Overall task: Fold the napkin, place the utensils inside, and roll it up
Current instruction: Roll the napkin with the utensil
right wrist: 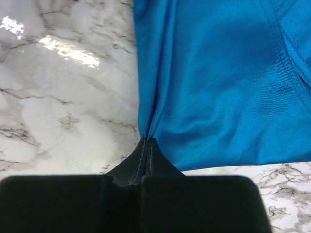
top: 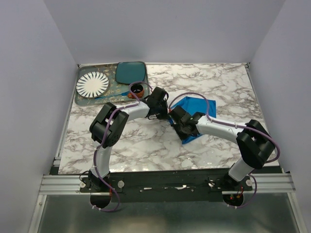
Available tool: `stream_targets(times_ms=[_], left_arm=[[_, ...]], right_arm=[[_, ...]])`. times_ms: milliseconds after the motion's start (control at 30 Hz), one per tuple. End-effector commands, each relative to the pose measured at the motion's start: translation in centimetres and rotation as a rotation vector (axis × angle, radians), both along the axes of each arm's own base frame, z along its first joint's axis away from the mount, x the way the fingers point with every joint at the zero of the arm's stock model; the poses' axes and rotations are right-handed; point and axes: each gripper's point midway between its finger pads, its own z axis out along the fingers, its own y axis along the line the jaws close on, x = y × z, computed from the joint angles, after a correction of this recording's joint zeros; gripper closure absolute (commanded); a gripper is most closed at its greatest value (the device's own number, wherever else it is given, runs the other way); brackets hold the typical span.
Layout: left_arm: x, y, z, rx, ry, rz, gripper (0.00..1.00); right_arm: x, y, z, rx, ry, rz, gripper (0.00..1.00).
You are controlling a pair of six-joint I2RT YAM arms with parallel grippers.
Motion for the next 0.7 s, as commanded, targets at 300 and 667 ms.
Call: stream_targets(times_ms=[300,667], left_arm=[[0.1,0.6,-1.2,0.037,0.015,-0.002,0.88],[0.6,0.7,1.8,0.030,-0.073,-0.029,0.52]], right_arm=[[1.7,-1.2,-0.7,0.236,0.139,-0.057,0.99],[1.6,-1.3,-2.3,0.347,0.292,-0.053,0.99]])
